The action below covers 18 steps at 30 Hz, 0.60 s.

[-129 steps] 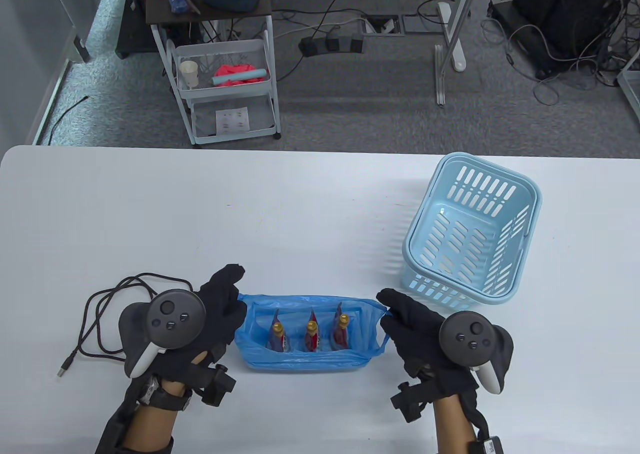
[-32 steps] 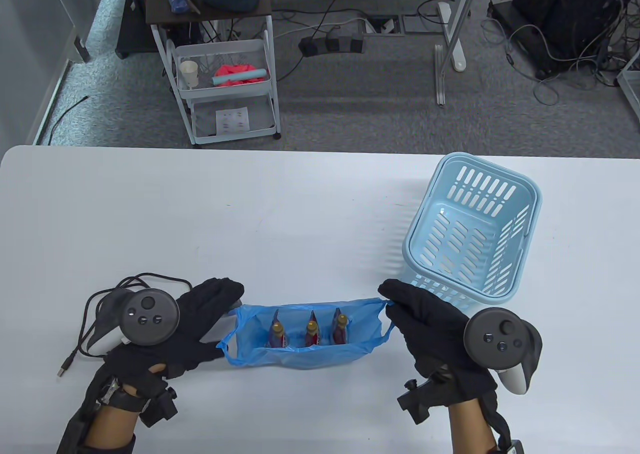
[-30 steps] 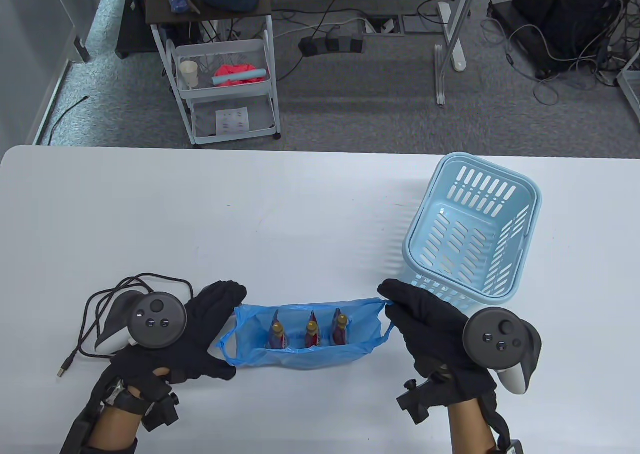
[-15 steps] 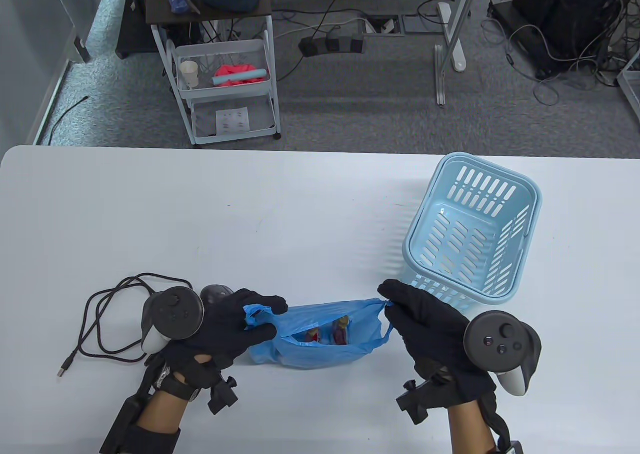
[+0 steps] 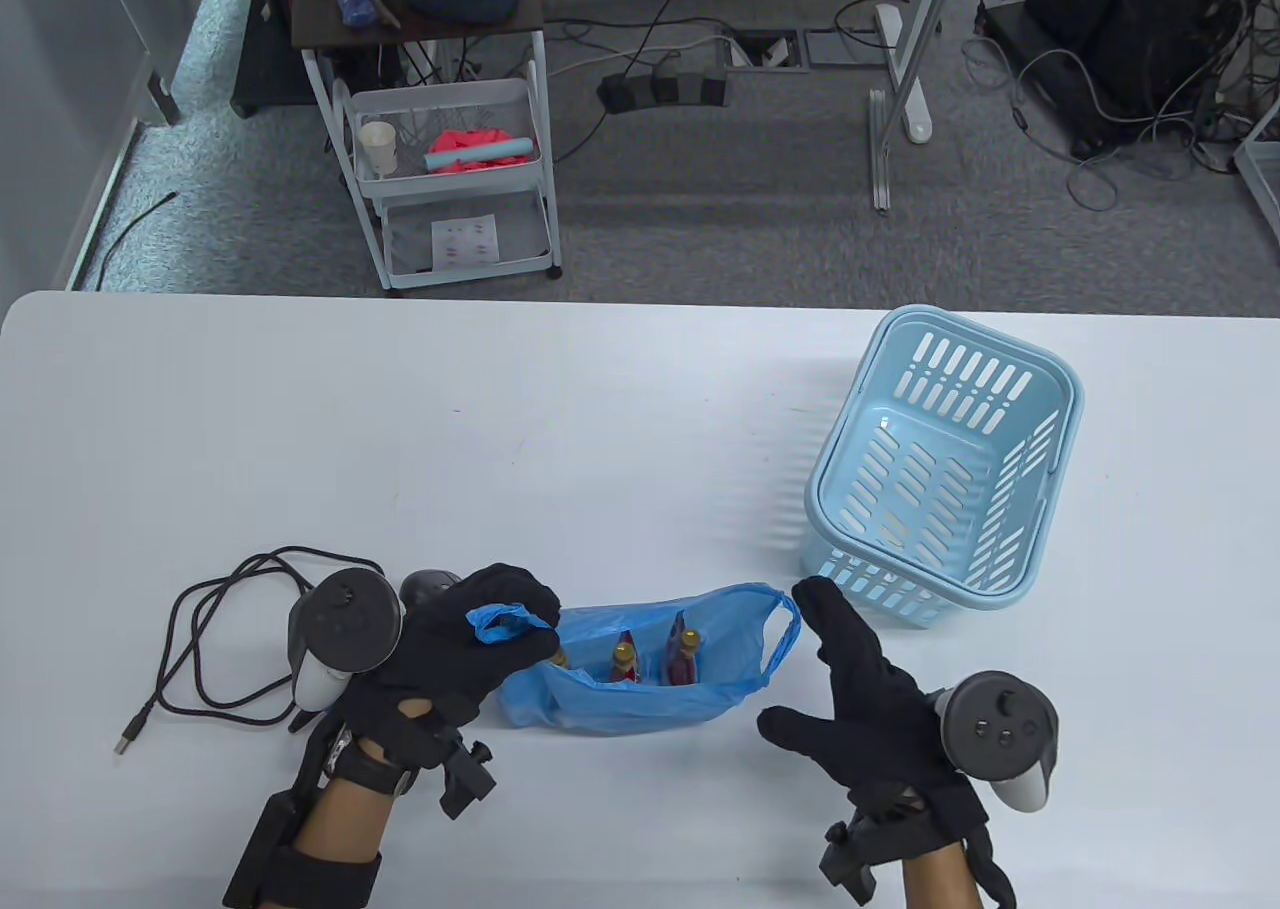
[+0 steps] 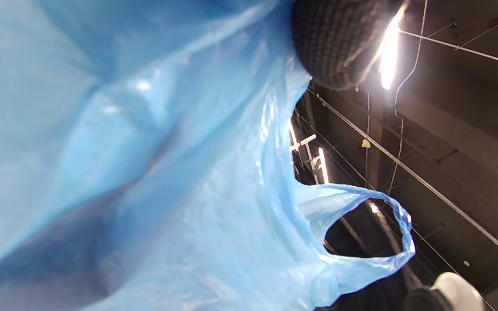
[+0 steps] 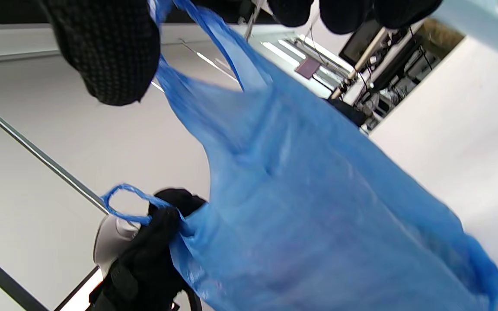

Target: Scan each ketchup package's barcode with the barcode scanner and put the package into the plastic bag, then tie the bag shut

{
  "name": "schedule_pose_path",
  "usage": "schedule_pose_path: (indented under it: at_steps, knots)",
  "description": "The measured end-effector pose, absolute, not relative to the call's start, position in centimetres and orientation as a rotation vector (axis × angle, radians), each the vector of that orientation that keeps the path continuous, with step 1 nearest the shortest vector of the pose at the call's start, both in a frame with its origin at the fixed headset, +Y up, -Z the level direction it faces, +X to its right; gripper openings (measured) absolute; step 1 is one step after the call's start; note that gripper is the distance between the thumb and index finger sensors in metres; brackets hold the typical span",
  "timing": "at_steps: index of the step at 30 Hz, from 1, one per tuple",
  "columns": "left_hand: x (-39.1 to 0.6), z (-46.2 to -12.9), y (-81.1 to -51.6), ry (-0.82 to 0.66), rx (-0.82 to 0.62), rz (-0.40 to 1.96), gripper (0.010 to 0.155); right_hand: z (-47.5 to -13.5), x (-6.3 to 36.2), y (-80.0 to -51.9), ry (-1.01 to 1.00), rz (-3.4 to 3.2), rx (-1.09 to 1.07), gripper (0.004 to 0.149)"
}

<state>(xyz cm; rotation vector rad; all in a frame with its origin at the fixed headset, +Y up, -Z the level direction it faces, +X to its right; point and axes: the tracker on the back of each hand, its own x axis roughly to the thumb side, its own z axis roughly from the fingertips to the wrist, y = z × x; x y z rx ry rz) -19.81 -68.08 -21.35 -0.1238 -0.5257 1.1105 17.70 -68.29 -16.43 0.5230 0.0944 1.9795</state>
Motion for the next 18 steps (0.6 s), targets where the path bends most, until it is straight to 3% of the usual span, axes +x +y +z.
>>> schedule_pose_path:
  at_steps: [4,10,13,18]
  knots:
    - [-19.5,-21.3,-68.1,-0.505,-0.125,1.125,0.04,-18.3,15.7,-69.9,0.086,1.93,0.48,0.115]
    - [-19.0,-21.4,-68.0,-0.468,-0.078,1.13,0.039,-20.0,13.5,-70.8,-0.033,1.835,0.412,0.108]
    - [-18.8,-21.3,-67.9,-0.457,-0.044,1.116,0.039,-20.5,13.2,-70.7,-0.101,1.838,0.371,0.096]
    - [-18.2,-20.9,-67.9,-0.461,0.011,1.081,0.04,-20.6,13.1,-70.2,-0.128,1.831,0.351,0.053]
